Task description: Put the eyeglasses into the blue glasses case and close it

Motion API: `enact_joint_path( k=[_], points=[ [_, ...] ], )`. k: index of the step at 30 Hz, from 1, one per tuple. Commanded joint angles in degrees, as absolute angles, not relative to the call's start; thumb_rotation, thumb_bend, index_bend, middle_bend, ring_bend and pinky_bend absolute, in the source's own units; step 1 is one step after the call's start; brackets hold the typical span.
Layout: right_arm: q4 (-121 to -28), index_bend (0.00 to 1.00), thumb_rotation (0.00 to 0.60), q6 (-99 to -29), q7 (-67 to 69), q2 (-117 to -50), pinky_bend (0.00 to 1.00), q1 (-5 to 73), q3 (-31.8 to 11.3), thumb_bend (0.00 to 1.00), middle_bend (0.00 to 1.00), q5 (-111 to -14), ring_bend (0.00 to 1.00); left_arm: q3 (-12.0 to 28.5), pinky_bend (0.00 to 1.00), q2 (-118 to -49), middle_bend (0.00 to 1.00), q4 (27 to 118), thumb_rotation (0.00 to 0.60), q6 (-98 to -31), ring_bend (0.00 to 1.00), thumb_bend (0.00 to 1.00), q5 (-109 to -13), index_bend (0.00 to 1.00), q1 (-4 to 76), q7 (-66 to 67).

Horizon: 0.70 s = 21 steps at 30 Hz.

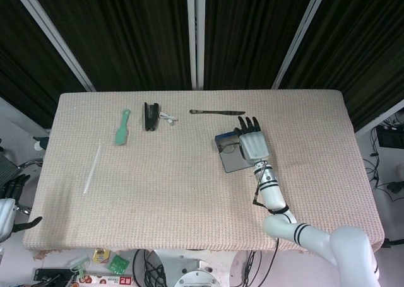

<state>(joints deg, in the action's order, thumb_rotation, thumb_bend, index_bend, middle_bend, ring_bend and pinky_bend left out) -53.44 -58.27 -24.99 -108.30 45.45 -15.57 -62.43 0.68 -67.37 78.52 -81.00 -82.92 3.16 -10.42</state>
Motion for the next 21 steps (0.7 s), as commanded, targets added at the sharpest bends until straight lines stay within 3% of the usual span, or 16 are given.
enact_joint_path(
  k=[1, 3, 7, 15, 21],
  points=[
    [-61.7, 0.15, 0.6, -60.0, -24.2, -102.3, 0.0, 40.8, -11.8, 0.47, 0.0, -64.6, 0.0, 0.6, 0.23, -67.5, 0.08, 78.4, 0.6, -80.9, 0.08, 0.0, -83.1, 0.08, 3.2, -10.5],
    [-65.1, 0.06, 0.6, -59.1, -23.9, -100.2, 0.0, 39.5, -11.1, 0.59, 0.0, -63.8, 0.0, 0.5, 0.23, -67.6, 0.08, 78.4, 0.6, -80.9, 0.08, 0.0, -83.4, 0.08, 3.3, -10.5],
    [-69.5, 0.0, 0.6, -57.5, -25.4, -97.6, 0.0, 37.8, -9.9, 0.76, 0.0, -61.6, 0.0, 0.5, 0.23, -67.7, 0.08, 78.6, 0.6, -80.9, 0.08, 0.0, -83.7, 0.08, 3.5, -10.3],
    [-68.8, 0.0, 0.6, -57.3, -26.8, -99.3, 0.0, 37.7, -9.9, 0.97, 0.0, -60.2, 0.0, 0.6, 0.23, -67.8, 0.08, 78.8, 0.6, -80.2, 0.08, 0.0, -83.7, 0.08, 3.9, -10.2],
    [-65.2, 0.01, 0.6, -57.4, -29.6, -102.2, 0.0, 38.0, -10.3, 1.0, 0.0, -58.4, 0.0, 0.6, 0.23, -68.1, 0.08, 78.1, 0.6, -79.7, 0.08, 0.0, -83.3, 0.08, 3.9, -10.7]
  ],
)
